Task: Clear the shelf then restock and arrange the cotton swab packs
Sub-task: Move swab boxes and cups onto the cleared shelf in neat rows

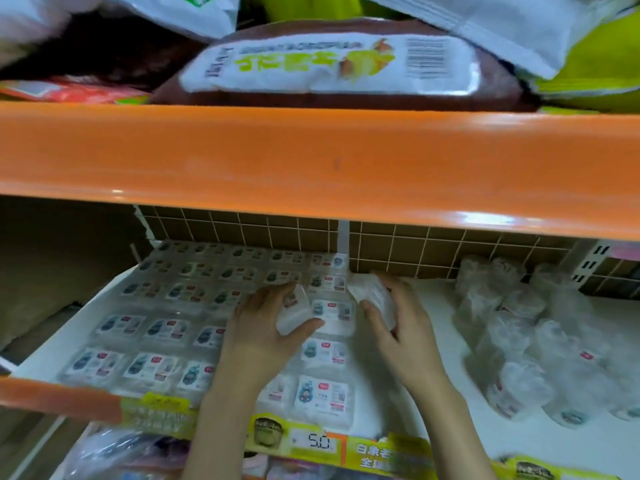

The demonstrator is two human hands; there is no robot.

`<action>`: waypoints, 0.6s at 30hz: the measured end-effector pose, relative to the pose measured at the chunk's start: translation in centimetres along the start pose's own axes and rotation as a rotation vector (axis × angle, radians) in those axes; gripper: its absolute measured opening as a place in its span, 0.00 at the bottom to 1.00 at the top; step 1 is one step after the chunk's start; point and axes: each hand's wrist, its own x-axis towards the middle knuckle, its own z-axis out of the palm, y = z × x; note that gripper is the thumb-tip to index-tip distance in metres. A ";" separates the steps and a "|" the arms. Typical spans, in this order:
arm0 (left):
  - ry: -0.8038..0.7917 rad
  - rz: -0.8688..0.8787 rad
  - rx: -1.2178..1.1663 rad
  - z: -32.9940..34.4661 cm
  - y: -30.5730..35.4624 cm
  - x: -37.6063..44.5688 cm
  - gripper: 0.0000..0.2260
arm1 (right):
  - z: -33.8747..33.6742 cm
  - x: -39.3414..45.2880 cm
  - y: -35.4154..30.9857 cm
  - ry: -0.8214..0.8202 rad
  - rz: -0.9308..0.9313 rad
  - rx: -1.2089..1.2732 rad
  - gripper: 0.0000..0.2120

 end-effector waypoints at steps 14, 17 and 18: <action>0.012 0.081 -0.018 -9.2 -17.5 1.2 0.28 | 14.7 0.6 -11.0 0.029 0.123 -0.002 0.25; 0.012 0.072 -0.059 -10.1 -19.7 1.0 0.30 | 16.8 0.5 -12.2 0.029 0.114 -0.062 0.27; 0.004 0.080 -0.060 -10.3 -20.3 1.0 0.30 | 17.4 0.4 -12.4 0.026 0.107 -0.095 0.27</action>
